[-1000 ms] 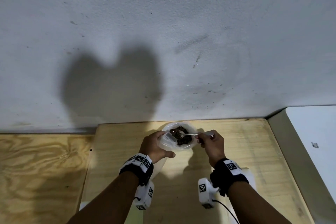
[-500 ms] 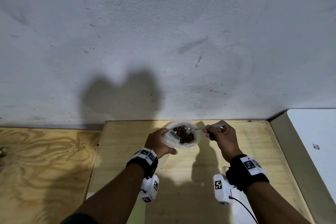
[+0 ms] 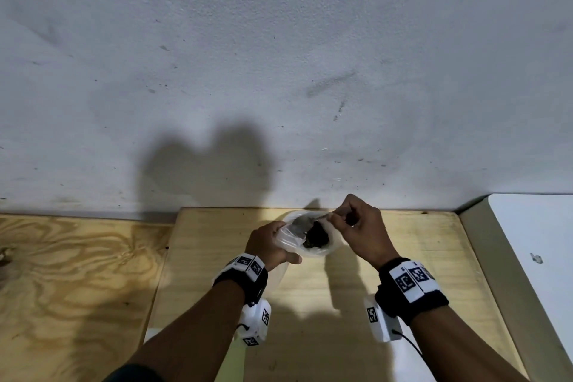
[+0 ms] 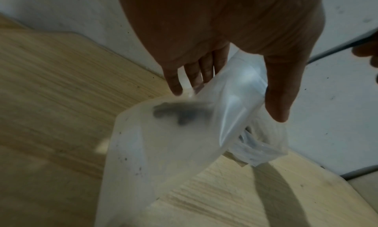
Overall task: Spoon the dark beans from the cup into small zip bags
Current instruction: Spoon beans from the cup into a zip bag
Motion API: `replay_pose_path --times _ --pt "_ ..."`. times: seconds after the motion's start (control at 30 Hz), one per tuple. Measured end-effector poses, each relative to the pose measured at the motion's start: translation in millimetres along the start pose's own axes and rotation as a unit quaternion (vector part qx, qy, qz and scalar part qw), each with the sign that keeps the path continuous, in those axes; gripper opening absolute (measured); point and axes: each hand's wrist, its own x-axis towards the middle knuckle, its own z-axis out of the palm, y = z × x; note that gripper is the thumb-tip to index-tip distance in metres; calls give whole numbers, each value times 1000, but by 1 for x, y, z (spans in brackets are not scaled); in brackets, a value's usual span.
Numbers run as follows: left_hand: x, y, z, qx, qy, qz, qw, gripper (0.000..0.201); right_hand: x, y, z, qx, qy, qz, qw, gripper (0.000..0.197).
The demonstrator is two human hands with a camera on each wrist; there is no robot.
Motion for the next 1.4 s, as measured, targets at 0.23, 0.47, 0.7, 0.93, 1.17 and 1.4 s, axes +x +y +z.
replay_pose_path --times 0.23,0.47,0.7,0.93,1.17,1.4 --pt "2 -4 1 0 -2 -9 1000 91 -16 38 -12 -24 147 76 986 26" --pt "5 -7 3 19 -7 -12 1000 94 -28 75 19 -14 143 140 980 26" --pt "1 -8 0 13 -14 -11 1000 93 -22 79 47 74 163 246 953 21" --pt "3 -12 -6 30 -25 -11 999 94 -12 69 37 238 159 328 900 15" --pt "5 -15 -8 33 -32 -15 999 96 -13 63 5 271 125 305 904 12" --pt "2 -11 -6 30 -16 -12 999 96 -13 35 -16 272 104 216 932 15"
